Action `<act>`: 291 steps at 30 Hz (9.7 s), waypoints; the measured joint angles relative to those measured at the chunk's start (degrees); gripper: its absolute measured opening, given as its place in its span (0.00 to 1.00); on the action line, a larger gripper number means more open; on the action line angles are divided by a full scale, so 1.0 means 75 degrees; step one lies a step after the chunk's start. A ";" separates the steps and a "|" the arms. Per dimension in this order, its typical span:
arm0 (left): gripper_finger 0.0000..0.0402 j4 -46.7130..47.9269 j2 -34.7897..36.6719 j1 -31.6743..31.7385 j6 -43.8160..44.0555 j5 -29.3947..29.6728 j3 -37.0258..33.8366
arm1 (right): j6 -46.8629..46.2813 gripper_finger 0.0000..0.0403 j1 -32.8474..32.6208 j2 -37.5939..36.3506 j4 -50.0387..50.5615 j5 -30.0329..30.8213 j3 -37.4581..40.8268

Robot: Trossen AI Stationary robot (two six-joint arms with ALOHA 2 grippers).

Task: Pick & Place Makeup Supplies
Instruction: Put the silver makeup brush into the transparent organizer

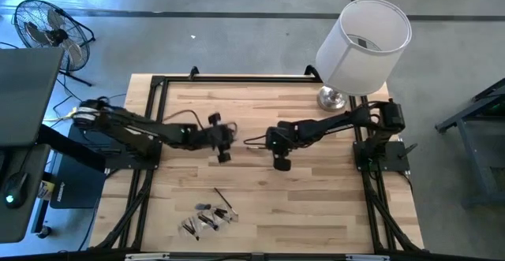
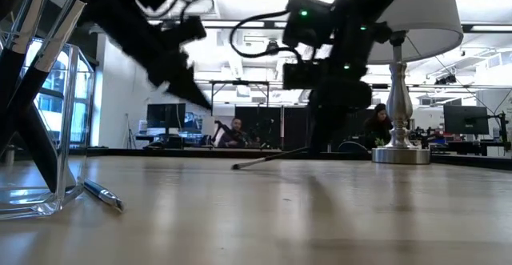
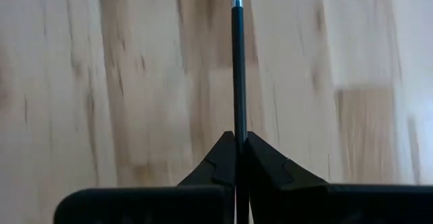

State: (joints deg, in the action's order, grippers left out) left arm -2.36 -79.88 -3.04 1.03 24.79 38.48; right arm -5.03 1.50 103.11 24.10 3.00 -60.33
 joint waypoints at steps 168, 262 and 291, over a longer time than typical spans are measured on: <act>0.03 -0.5379 -0.0279 0.1809 0.2492 -0.5169 0.0647 | -0.2072 0.10 -0.0068 -0.2078 -0.6019 0.1059 0.0949; 0.00 0.2528 0.3900 -0.0449 0.4449 -0.2462 -0.1818 | -0.0695 0.26 -0.3495 0.5170 -0.7245 0.1740 -0.6194; 0.00 0.2470 0.3897 -0.0446 0.4529 -0.2776 -0.1816 | -0.4367 0.27 -0.3723 0.1832 0.2469 0.3173 -0.6200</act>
State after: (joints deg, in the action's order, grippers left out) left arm 16.16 -50.65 -6.39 35.00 3.97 24.86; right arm -37.79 -26.42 116.85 42.61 26.80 -106.83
